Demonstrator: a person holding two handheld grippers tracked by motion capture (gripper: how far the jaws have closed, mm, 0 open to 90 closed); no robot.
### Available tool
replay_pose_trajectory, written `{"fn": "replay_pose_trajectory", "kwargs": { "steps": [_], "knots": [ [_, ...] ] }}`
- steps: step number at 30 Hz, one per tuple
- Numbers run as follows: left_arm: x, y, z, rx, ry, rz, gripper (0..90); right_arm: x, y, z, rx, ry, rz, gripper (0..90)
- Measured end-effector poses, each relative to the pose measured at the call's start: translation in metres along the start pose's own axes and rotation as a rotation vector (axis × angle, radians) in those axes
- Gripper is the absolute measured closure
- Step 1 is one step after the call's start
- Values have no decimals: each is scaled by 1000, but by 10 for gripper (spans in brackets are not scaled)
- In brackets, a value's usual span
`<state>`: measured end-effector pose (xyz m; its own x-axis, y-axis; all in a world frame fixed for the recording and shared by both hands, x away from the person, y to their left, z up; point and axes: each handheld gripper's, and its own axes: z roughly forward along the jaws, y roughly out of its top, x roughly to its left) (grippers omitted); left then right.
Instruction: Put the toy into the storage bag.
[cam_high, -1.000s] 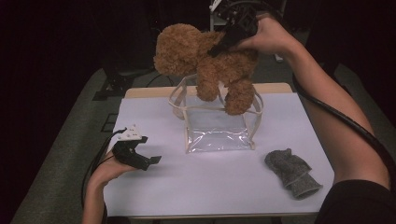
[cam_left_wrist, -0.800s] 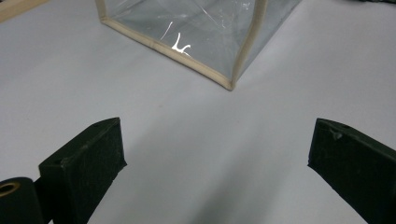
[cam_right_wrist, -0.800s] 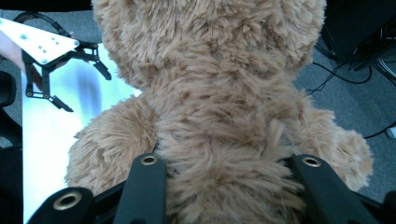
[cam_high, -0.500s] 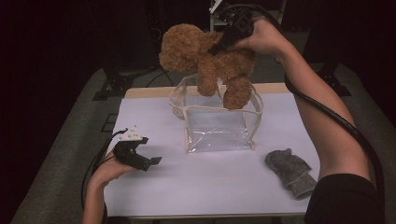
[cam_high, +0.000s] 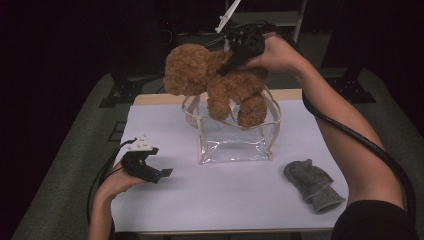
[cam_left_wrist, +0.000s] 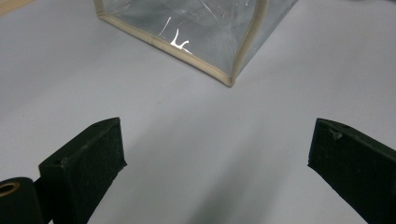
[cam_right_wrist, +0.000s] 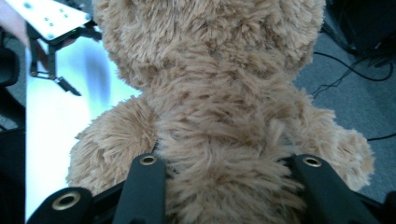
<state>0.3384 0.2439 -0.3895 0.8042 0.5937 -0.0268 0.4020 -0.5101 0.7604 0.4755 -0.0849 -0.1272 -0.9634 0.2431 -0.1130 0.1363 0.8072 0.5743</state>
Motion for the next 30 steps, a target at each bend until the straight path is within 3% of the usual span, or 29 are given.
{"fn": "replay_pose_trajectory", "kwargs": {
  "steps": [5,10,17,25,30],
  "knots": [
    [-1,1,1,2,-3,1,28,17,-1,2,-5,22,-25,607],
    [-2,1,3,7,-5,3,28,20,-3,2,-21,37,-29,606],
    [-1,0,2,11,-3,6,28,4,-15,10,-18,35,21,605],
    [1,-1,0,6,-2,-2,28,-21,-38,23,12,0,97,605],
    [1,-2,1,8,-1,-5,28,-25,-49,24,16,-7,116,605]
  ]
}}
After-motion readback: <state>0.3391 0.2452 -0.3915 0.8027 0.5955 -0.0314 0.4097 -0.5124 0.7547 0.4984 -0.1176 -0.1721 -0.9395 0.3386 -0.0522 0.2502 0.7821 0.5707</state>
